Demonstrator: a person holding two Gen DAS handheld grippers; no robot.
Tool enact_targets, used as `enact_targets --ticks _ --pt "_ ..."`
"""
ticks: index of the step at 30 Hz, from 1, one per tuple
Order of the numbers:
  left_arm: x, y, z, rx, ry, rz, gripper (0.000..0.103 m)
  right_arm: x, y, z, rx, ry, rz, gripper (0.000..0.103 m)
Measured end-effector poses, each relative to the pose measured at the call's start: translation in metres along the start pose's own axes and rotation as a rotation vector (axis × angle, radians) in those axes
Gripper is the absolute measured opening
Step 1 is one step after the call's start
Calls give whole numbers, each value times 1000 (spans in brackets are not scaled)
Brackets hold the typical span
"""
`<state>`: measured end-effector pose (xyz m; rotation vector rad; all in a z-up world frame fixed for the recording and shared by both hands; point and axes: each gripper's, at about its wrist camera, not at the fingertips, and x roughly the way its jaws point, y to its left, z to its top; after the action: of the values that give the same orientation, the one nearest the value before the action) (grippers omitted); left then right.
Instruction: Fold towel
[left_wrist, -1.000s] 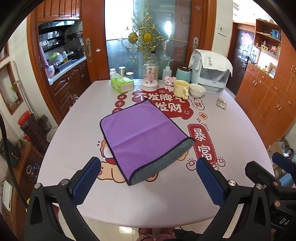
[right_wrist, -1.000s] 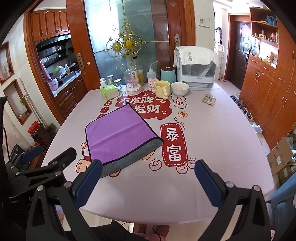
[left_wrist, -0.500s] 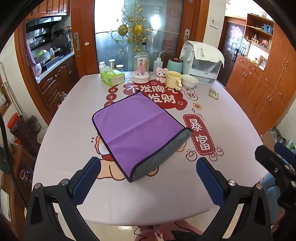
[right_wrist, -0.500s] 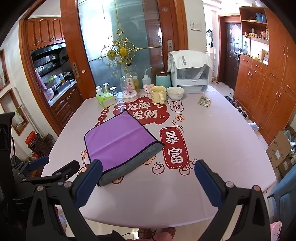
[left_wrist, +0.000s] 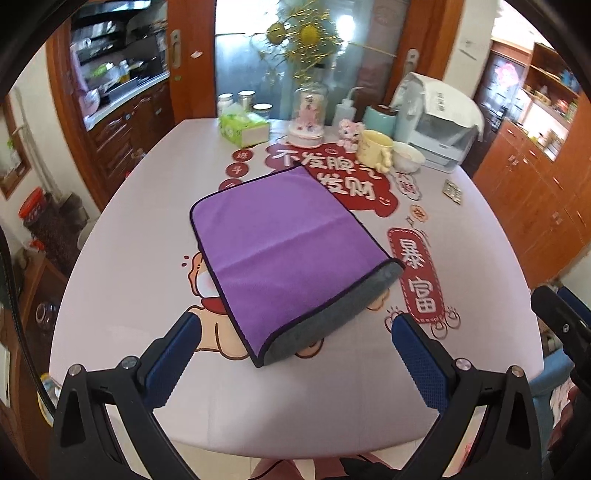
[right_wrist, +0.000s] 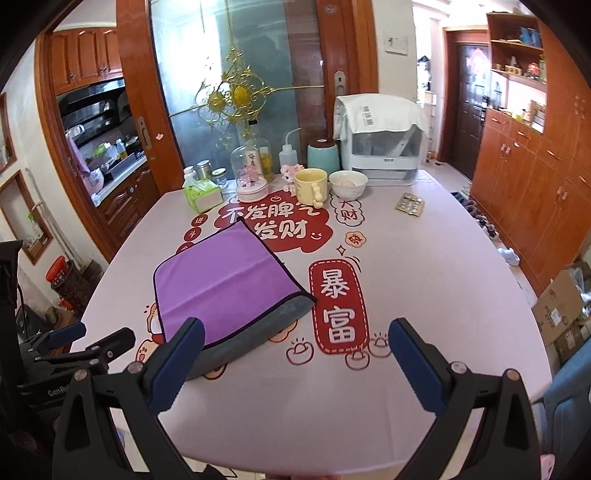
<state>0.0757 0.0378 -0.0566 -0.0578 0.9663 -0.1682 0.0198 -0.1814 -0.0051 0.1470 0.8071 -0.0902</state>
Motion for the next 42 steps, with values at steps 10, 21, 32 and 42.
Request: enact_targets --ticks 10,21,32,42 --pt "48 -5 16 -87 66 110 102 71 -19 39 -150 66 129 100" --pt "103 0 5 -131 137 152 102 156 -27 52 -326 159 214 100" --pt "147 9 -14 -125 167 171 102 219 -13 26 -627 173 270 93" --pt "180 19 -31 -174 235 168 102 263 -8 7 -684 265 337 80"
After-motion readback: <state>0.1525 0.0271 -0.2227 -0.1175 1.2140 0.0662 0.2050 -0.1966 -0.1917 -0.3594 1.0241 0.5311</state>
